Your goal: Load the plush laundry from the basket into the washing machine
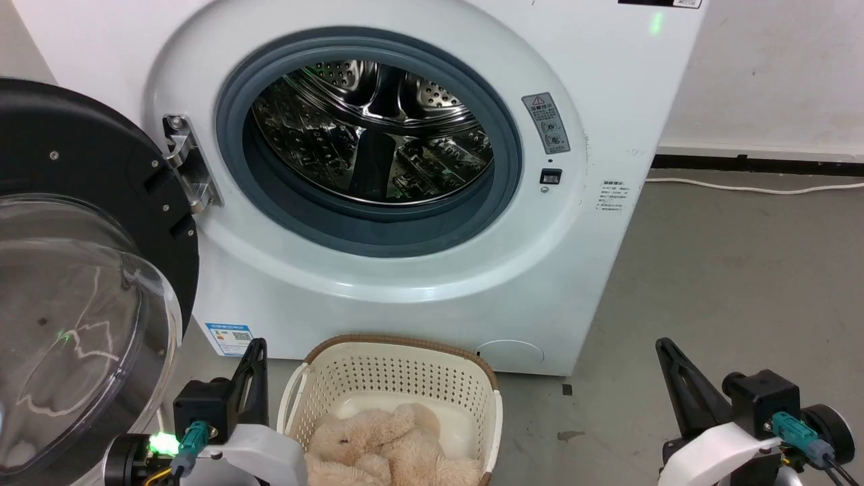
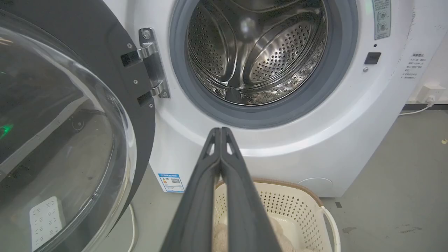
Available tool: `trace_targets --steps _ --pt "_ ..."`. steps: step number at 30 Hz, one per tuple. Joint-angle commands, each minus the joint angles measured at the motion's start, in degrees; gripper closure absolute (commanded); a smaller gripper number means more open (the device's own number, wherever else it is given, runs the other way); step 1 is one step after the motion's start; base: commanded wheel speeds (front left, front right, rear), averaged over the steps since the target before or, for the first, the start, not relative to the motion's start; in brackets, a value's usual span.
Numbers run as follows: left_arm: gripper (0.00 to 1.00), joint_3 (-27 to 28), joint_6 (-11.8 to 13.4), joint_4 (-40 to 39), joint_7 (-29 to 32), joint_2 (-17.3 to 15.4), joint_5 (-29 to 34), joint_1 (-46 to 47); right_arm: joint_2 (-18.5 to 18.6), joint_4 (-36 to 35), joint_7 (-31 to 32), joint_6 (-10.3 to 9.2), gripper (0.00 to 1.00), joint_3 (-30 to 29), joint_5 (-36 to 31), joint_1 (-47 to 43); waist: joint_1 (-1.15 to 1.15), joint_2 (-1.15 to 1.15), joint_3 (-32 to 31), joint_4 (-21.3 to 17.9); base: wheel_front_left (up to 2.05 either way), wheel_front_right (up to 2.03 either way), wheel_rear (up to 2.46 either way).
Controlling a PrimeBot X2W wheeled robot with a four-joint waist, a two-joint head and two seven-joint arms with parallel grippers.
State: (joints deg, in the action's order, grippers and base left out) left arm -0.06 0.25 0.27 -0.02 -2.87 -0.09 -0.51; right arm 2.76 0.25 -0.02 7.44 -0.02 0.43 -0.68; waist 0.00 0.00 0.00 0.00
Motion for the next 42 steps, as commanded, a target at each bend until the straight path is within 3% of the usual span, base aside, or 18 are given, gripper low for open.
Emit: trace_targets --steps 1,5,6,26,42 --pt "1.00 0.1 -0.2 -0.3 0.0 0.0 0.1 0.5 0.1 -0.2 0.0 0.05 1.00 0.0 -0.4 0.7 0.00 0.00 0.0 0.0 0.00 0.00 0.00" --pt "1.00 0.1 -0.2 -0.3 0.0 0.0 0.1 0.5 0.1 -0.2 0.0 0.05 1.00 0.0 -0.4 0.7 0.00 0.00 0.0 0.0 0.00 0.00 0.00" --pt "0.00 0.0 0.0 0.0 0.0 0.0 0.0 0.0 0.0 0.0 0.0 0.00 0.00 0.0 0.0 0.0 0.00 0.00 0.0 0.0 0.00 0.00 0.00" --pt "0.00 -2.3 0.3 0.9 -1.8 0.0 -2.4 0.2 0.0 -0.1 -1.9 0.01 0.00 0.0 2.9 -0.9 0.00 0.00 0.7 0.1 0.00 0.00 0.00" --pt "0.00 -5.9 -0.7 6.9 -2.5 0.0 -4.7 6.4 0.0 -1.7 -3.8 0.01 0.00 -0.9 5.6 0.2 0.00 0.00 6.1 -0.9 0.00 0.00 0.00"
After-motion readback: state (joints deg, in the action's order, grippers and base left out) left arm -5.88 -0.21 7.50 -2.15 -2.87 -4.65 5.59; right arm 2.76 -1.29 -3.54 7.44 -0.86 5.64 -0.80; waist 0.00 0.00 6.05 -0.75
